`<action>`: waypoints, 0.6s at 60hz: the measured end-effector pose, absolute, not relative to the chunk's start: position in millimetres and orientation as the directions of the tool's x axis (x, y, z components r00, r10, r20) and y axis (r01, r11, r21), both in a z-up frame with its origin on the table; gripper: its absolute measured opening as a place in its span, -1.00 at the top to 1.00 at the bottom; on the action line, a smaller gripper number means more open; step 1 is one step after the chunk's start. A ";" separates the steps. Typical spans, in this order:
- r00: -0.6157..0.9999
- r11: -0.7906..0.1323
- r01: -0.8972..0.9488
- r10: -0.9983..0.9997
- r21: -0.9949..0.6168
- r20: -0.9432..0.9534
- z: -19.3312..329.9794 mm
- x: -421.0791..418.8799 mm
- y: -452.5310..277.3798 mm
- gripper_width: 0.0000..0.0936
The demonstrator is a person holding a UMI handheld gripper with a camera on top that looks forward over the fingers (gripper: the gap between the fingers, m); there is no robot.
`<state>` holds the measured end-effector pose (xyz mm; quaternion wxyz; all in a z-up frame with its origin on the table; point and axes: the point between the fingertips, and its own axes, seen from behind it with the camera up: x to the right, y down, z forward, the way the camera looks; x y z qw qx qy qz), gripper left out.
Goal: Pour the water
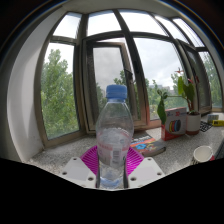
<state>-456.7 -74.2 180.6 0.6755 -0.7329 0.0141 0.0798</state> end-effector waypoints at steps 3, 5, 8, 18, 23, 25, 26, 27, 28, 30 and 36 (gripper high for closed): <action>0.963 -0.054 -0.232 0.124 -0.971 -0.237 214.6 -459.3 -91.2 0.34; 0.940 -0.034 -0.304 0.154 -0.952 -0.306 237.6 -464.4 -101.4 0.34; 0.880 -0.010 -0.435 0.206 -0.900 -0.428 267.8 -463.1 -114.1 0.34; 0.432 -0.075 -0.865 0.392 -0.496 -0.812 339.4 -445.0 -143.3 0.34; 0.119 -0.158 -0.966 0.433 -0.205 -0.893 352.6 -418.6 -148.5 0.34; 0.004 -0.183 -0.979 0.430 -0.091 -0.903 351.8 -408.7 -146.8 0.35; -0.053 -0.194 -0.980 0.430 -0.035 -0.901 351.2 -400.9 -146.3 0.35; -0.107 -0.204 -0.979 0.431 0.018 -0.896 350.3 -393.1 -145.6 0.34; -0.158 -0.213 -0.974 0.430 0.070 -0.889 348.8 -385.2 -145.2 0.35; -0.252 -0.229 -0.959 0.427 0.166 -0.868 345.4 -370.7 -144.3 0.35; -0.450 -0.251 -0.891 0.397 0.377 -0.800 326.7 -336.9 -139.3 0.35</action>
